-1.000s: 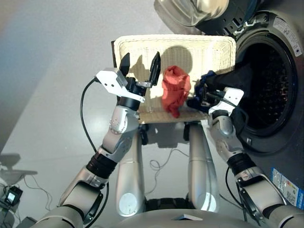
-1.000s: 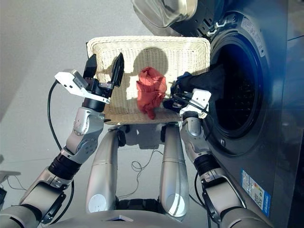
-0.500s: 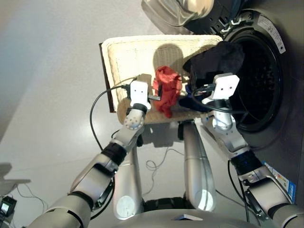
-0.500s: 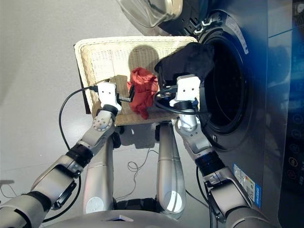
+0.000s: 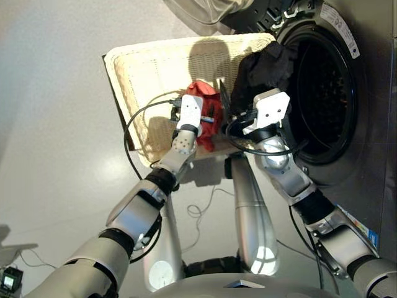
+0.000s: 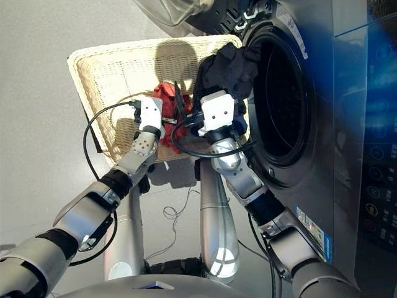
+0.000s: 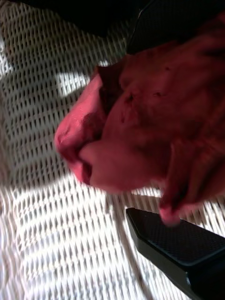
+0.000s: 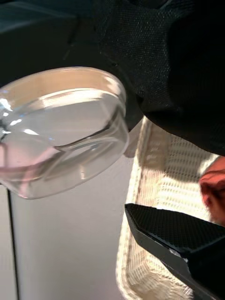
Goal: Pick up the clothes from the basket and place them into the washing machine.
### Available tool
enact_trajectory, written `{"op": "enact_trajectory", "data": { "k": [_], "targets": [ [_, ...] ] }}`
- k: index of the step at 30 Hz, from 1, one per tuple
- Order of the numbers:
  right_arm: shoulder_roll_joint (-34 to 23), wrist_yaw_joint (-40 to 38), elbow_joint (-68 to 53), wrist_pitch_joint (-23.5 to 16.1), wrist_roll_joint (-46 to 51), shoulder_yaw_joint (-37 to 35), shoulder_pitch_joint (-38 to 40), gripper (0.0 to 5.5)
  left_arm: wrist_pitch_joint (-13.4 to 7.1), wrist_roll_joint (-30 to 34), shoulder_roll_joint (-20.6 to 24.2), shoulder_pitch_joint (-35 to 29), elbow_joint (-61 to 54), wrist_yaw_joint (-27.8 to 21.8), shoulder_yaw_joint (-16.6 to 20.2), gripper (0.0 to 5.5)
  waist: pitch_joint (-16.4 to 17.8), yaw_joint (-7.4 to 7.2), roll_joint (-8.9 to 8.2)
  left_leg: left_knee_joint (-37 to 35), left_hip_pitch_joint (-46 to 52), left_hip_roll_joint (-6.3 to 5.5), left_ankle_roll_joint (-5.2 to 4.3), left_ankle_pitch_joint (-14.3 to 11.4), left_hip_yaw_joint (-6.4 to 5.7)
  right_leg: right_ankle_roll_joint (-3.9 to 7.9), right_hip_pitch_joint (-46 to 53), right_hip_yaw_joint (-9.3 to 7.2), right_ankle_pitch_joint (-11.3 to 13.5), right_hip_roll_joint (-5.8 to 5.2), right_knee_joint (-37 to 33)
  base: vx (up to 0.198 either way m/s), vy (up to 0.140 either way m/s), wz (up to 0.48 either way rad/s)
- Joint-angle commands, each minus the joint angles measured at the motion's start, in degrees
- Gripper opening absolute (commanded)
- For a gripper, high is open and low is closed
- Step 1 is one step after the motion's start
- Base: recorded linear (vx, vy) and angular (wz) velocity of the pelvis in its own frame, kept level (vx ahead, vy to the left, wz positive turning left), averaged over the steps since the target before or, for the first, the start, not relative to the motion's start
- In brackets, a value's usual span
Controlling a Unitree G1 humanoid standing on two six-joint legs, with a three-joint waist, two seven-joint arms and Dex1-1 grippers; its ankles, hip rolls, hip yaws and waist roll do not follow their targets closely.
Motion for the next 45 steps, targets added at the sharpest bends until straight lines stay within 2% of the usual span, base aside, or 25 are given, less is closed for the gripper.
{"op": "enact_trajectory", "data": {
  "k": [1, 11, 19, 20, 21, 22, 23, 33, 37, 41, 44, 45],
  "targets": [
    [1.7, -0.8, -9.4, -2.7, 1.1, 0.4, -1.6, 5.5, -0.2, -1.8, -3.6, -2.4, 3.0, 1.0, 1.3, 5.5, -0.8, 0.5, -2.34, 3.1, -2.8, 1.1, -1.51, 0.2, -1.03, 3.48, 0.8, 1.46, 1.3, -0.17, -1.4, 0.0, 0.0, 0.0],
    [2.3, -1.1, -11.1, -2.6, 2.6, 1.9, -3.6, 5.5, 1.8, -4.5, -3.8, -5.3, 9.0, 1.7, 5.1, 5.5, -0.8, -0.67, -3.73, 4.8, -4.9, 2.68, -1.87, -0.2, -0.83, 3.55, -1.8, 1.68, 1.7, 1.37, -0.8, 0.0, 0.0, 0.0],
    [2.2, -0.6, -12.1, -2.8, 3.7, 2.5, -4.1, 5.5, 3.2, -3.9, -4.0, -7.3, 11.9, 2.2, 6.7, 5.5, -0.8, -1.31, -4.28, 5.1, -5.4, 3.37, -2.05, -0.3, -0.94, 3.52, -2.4, 1.7, 2.0, 1.87, -0.8, 0.0, 0.0, 0.0],
    [2.0, -0.6, -12.2, -2.7, 3.7, 2.5, -4.0, 5.5, 3.3, -3.6, -4.0, -7.4, 12.0, 2.2, 6.8, 4.38, -0.8, -1.34, -4.31, 5.1, -5.3, 3.44, -2.06, -0.3, -0.95, 3.53, -2.4, 1.76, 2.1, 1.92, -0.9, 0.0, 0.0, 0.0],
    [1.9, -0.5, -12.2, -2.6, 3.7, 2.4, -3.9, 5.5, 3.4, -3.3, -4.0, -7.5, 12.2, 2.3, 6.8, 2.39, -0.8, -1.42, -4.37, 5.0, -5.3, 3.51, -2.08, -0.3, -0.92, 3.55, -2.3, 1.81, 2.2, 1.92, -1.0, 0.0, 0.0, 0.0],
    [1.8, -0.4, -12.3, -2.6, 3.7, 2.3, -3.8, 5.5, 3.4, -3.1, -4.0, -7.5, 12.3, 2.2, 6.7, 1.06, -0.8, -1.44, -4.36, 5.0, -5.3, 3.52, -2.08, -0.2, -0.89, 3.59, -2.3, 1.84, 2.3, 1.95, -1.1, 0.0, 0.0, 0.0],
    [1.6, -0.3, -12.4, -2.5, 3.7, 2.1, -3.6, 5.5, 3.4, -3.0, -4.0, -7.5, 12.3, 2.2, 6.7, 0.0, -0.8, -1.44, -4.37, 5.1, -5.3, 3.51, -2.06, -0.2, -0.89, 3.59, -2.3, 1.86, 2.4, 1.95, -1.1, 0.0, 0.0, 0.0],
    [0.5, 0.2, -12.4, -2.6, 4.1, 1.2, -2.2, 5.5, 3.7, -2.1, -4.4, -7.2, 12.2, 2.4, 6.8, 0.0, -0.8, -1.23, -3.79, 3.8, -4.2, 3.06, -2.04, 0.4, -0.85, 3.55, -1.2, 1.68, 3.0, 1.54, -1.8, 0.0, 0.0, 0.0],
    [-1.1, -0.5, -11.9, -2.3, 2.7, -0.5, -0.6, 5.5, 2.3, -0.7, -4.1, -5.0, 7.7, 2.9, 4.7, 0.0, -0.8, -0.89, -3.19, 3.0, -3.0, 2.59, -1.9, 0.6, -0.85, 3.59, -0.2, 1.7, 3.1, 1.3, -2.2, 0.0, 0.0, 0.0],
    [-3.3, -0.3, -11.3, -1.9, 2.6, -3.7, 2.2, 5.5, -1.1, 0.5, -0.6, 1.7, -7.2, 3.6, 1.8, 0.0, -0.8, 0.41, -1.57, 2.9, -2.1, 1.96, -1.74, 0.6, -1.02, 3.43, 1.0, 1.69, 2.4, 1.06, -1.6, 0.0, 0.0, 0.0],
    [-5.8, 2.0, -9.9, -0.9, 5.3, -6.3, 5.7, 5.5, -3.0, 2.3, 5.4, 8.9, -21.7, 2.5, 1.1, 0.0, -0.8, 1.56, -0.94, 2.4, -1.0, 1.4, -1.69, 0.5, -1.04, 3.25, 1.9, 1.4, 2.0, 0.78, -1.5, 0.0, 0.0, 0.0],
    [-6.4, 2.3, -9.4, -0.4, 6.6, -7.3, 7.2, 5.5, -3.0, 2.8, 6.9, 11.4, -25.6, 2.4, 1.6, 0.0, -0.8, 1.82, -0.82, 2.2, -0.5, 1.32, -1.69, 0.5, -0.91, 3.21, 2.4, 1.24, 1.8, 0.66, -1.6, 0.0, 0.0, 0.0]
  ]
}}
